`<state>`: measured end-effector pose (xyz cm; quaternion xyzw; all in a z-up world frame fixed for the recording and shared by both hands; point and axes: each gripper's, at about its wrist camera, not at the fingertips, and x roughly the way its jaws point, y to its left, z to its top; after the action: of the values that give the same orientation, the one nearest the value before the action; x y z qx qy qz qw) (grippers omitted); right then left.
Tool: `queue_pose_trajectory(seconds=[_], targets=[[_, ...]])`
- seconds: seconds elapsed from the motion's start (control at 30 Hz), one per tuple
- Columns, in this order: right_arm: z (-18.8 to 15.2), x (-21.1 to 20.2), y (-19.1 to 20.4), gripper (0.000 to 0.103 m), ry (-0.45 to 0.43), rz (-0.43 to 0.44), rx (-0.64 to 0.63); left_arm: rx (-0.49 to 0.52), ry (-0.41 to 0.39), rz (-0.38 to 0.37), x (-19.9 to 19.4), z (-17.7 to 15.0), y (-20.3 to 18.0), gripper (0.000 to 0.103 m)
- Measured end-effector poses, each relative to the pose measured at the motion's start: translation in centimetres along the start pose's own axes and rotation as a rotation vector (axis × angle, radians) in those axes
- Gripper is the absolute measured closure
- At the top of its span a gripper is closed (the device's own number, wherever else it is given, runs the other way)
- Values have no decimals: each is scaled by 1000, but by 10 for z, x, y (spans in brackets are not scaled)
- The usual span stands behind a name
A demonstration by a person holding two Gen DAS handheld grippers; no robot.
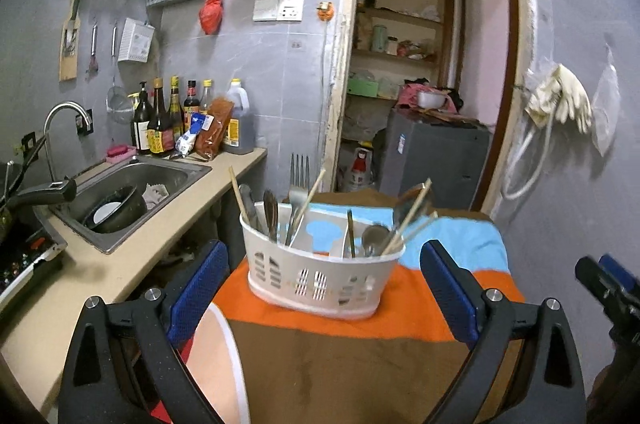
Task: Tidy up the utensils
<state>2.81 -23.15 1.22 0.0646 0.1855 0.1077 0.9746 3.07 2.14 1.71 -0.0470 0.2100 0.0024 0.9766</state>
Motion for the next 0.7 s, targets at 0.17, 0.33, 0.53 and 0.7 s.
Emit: queue_pose_trajectory(seconds=[0.17,0.33,0.53,0.7], targets=[[-13,-28,10,0,-31,-32,4,27,9,-23,-15,-18,3,8],[-18,-44,23,0,-49,-43,-27,41,-15,-41,-32,-30,6,8],[-21,-49,27,0,-48,-54,-30,30,-34,-58,-45,-35,16,8],[-22,-51,27,0,-49,-50,-35,26,-46,-59,-51,-35,21,8]])
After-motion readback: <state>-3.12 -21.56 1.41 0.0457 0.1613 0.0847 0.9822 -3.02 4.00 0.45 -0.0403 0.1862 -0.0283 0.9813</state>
